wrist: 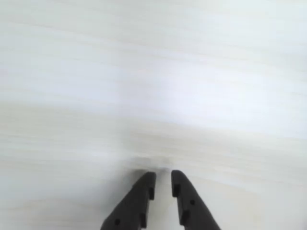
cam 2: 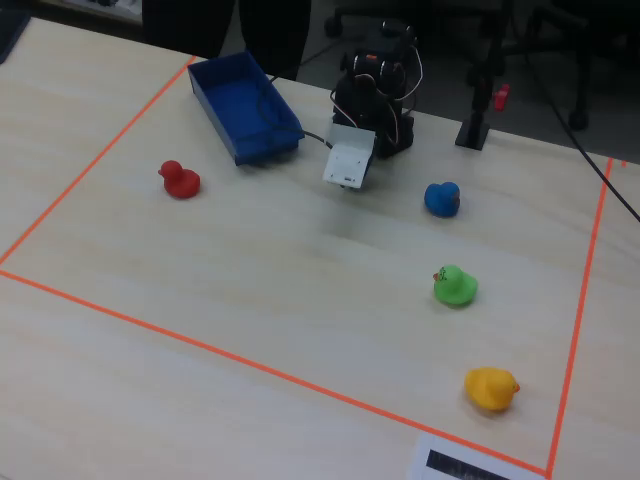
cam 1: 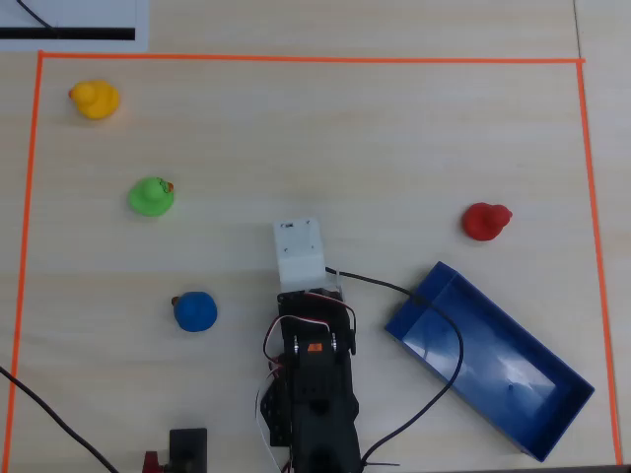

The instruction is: Grasp red duck and put it into box.

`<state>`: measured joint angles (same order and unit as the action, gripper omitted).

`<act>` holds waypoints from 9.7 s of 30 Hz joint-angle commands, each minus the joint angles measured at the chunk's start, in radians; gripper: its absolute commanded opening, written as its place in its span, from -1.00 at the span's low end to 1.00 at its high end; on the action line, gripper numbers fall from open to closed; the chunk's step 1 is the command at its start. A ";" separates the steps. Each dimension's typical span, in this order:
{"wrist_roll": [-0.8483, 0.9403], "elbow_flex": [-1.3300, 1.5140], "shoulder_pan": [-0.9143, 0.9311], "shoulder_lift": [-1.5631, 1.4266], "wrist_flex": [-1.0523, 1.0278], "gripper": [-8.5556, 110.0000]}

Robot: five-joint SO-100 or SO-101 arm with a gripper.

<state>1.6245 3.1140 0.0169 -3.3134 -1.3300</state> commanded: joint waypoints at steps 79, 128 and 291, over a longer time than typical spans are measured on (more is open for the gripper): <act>-0.006 -0.034 0.021 0.146 0.242 -0.85; -0.160 -1.071 0.933 1.669 1.270 -0.42; 0.014 -0.968 1.204 0.971 0.367 -0.75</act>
<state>1.7211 2.2350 1.3898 -2.2964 -0.9449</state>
